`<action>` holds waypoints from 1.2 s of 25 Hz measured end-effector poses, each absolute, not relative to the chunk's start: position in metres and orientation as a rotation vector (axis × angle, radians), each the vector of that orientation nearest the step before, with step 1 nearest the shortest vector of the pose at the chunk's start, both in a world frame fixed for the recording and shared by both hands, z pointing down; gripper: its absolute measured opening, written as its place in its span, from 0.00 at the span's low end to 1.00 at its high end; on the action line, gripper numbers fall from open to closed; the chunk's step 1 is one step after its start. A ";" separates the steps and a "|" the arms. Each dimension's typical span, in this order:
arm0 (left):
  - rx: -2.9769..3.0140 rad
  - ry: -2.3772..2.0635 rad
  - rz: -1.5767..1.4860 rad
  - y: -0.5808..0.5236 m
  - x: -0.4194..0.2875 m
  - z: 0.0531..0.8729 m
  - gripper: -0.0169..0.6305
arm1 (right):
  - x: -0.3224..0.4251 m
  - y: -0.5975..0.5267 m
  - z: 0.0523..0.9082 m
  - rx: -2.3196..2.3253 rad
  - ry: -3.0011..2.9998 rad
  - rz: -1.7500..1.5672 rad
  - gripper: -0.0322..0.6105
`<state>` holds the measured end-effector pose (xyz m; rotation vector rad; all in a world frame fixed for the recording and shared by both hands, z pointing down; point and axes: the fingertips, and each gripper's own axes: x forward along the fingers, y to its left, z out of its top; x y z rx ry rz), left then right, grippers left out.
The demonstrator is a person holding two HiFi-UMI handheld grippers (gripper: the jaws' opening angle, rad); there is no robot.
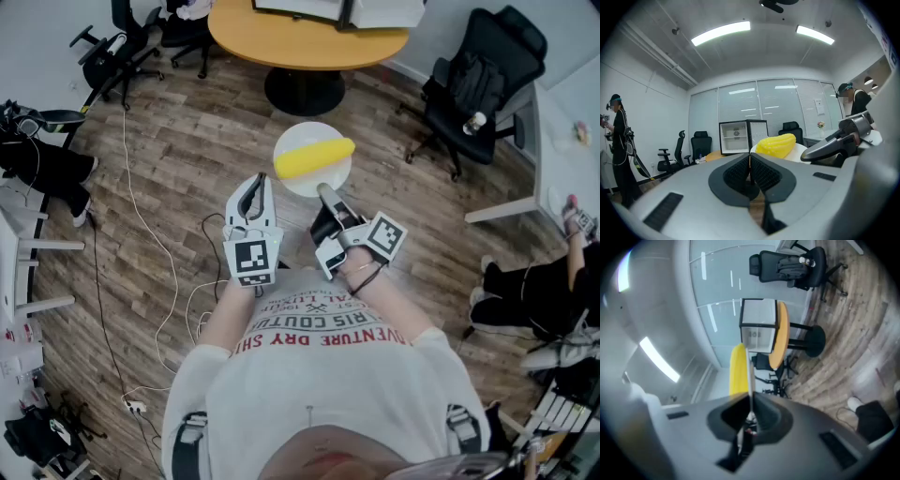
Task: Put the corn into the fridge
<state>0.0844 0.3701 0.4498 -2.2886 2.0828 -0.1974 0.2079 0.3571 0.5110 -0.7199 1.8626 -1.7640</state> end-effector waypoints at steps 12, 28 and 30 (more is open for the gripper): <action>-2.302 2.073 -0.205 0.363 0.088 0.449 0.08 | 0.207 0.356 0.509 -0.714 1.877 -1.765 0.11; -2.379 2.072 -0.198 0.298 0.065 0.455 0.08 | 0.188 0.297 0.511 -0.777 1.848 -1.782 0.11; -2.394 2.057 -0.201 0.285 0.058 0.454 0.08 | 0.179 0.286 0.510 -0.786 1.834 -1.783 0.11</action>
